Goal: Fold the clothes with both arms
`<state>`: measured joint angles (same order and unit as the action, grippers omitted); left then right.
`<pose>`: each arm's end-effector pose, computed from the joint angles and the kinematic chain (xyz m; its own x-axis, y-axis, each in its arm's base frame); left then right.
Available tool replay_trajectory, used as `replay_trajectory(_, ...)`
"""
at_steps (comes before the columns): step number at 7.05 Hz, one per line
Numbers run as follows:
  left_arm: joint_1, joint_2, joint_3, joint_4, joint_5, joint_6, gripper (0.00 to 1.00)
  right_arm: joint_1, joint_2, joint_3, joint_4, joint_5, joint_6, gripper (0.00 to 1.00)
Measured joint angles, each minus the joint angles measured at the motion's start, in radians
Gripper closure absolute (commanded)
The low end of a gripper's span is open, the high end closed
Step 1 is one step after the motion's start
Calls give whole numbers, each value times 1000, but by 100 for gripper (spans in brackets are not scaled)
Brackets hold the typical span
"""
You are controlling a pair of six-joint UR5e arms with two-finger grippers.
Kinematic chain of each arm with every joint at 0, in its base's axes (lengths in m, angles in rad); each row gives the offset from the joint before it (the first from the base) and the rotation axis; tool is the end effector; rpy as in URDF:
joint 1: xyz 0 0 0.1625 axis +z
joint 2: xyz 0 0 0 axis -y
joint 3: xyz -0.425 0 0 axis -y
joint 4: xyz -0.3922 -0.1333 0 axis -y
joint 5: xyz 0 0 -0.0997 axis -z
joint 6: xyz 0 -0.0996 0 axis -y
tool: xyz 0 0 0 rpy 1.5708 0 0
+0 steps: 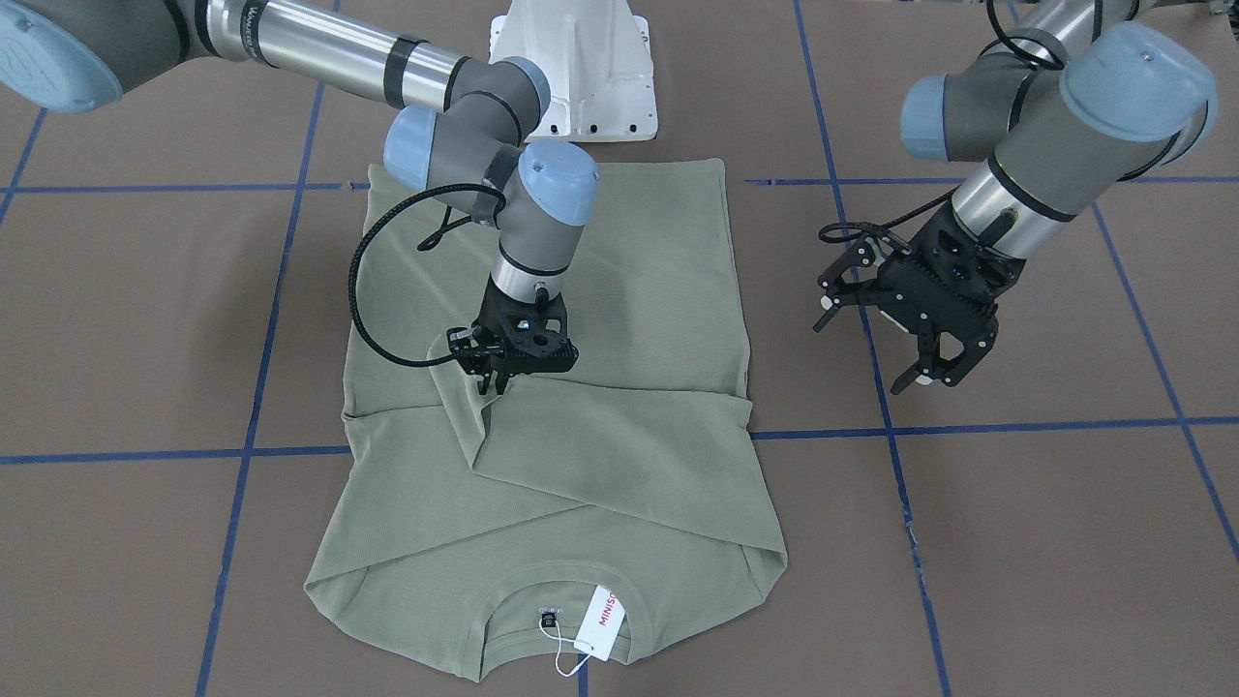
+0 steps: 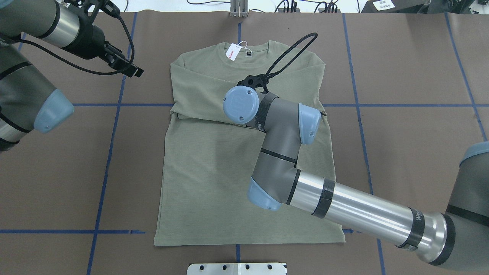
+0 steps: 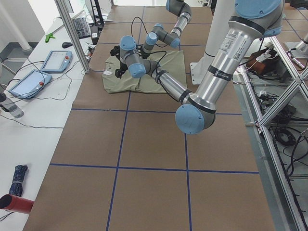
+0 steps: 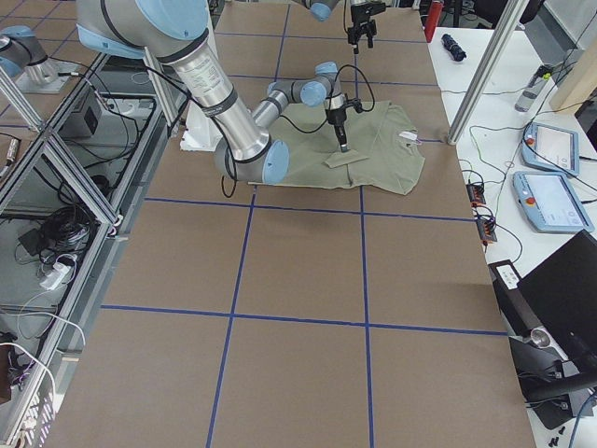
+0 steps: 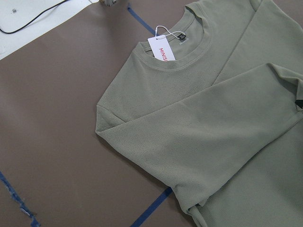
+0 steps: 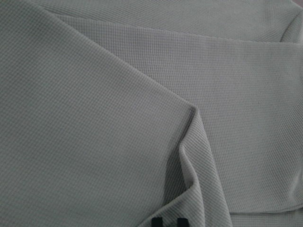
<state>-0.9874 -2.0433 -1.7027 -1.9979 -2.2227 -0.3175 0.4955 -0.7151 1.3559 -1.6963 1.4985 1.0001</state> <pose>0.2891 -0.5703 0.2732 0.4462 0.6950 -0.5639 -0.1511 0.6795 0.7179 -0.6115 -0.4902 0.2440 0.9173 -0.1167 0.3807 -0.0119 0.9476 0.3191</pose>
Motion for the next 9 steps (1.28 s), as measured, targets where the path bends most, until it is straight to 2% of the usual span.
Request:
replay_trajectory(2,1,0,0,0,0,0,0,0,-6,17,-2,-1,0,100)
replay_trajectory(4,1,0,1,-1,0,0,0,3,-11,49,1,6,0,40)
replay_trajectory(5,1,0,1,-1,0,0,0,8,-10,54,7,8,4,34)
replay_trajectory(9,3,0,6,-3,0,0,0,10,-8,37,10,7,112,50)
